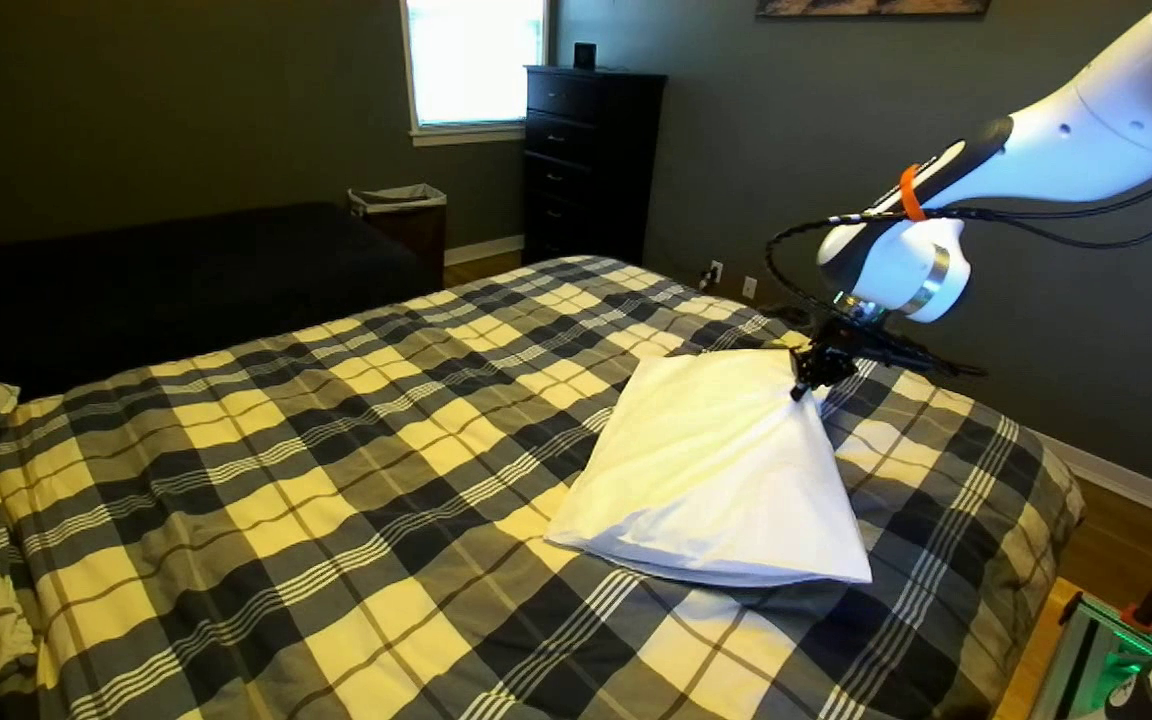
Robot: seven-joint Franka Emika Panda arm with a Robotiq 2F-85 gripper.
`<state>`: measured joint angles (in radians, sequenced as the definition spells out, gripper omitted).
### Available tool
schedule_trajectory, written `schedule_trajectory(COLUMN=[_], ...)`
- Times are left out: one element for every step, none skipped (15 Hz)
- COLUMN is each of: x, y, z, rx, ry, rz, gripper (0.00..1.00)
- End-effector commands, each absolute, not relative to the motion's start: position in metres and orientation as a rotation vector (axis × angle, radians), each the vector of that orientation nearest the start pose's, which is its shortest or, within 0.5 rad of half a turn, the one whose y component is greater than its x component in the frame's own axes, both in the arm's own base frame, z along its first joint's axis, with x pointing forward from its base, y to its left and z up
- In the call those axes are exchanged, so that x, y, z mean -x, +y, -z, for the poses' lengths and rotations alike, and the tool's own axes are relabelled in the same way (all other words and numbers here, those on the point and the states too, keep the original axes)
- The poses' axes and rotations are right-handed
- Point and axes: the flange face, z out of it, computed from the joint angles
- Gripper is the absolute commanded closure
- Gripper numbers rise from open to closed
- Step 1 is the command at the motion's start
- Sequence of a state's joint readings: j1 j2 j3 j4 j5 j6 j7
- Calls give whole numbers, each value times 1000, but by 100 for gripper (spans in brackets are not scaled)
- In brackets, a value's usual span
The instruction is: Turn the white pillow around
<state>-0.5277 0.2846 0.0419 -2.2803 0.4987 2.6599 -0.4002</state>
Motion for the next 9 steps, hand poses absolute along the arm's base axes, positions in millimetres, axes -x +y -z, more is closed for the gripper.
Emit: schedule_trajectory(x=[-495, -504, -511, -520, -527, -536, -543, -551, -557], y=[-241, -233, -228, -219, -212, -204, -196, -188, -181], z=[-285, -296, -306, -316, -324, -332, -341, -352, -359], rx=[2853, 2863, 2874, 2883, 2887, 2889, 2889, 2895, 2898], ry=[650, 607, 574, 521, 480, 438, 403, 357, 317], rz=[368, 394, 418, 445, 463, 484, 505, 528, 548], gripper=[99, 99, 99, 99, 99, 99, 99, 99, 99])
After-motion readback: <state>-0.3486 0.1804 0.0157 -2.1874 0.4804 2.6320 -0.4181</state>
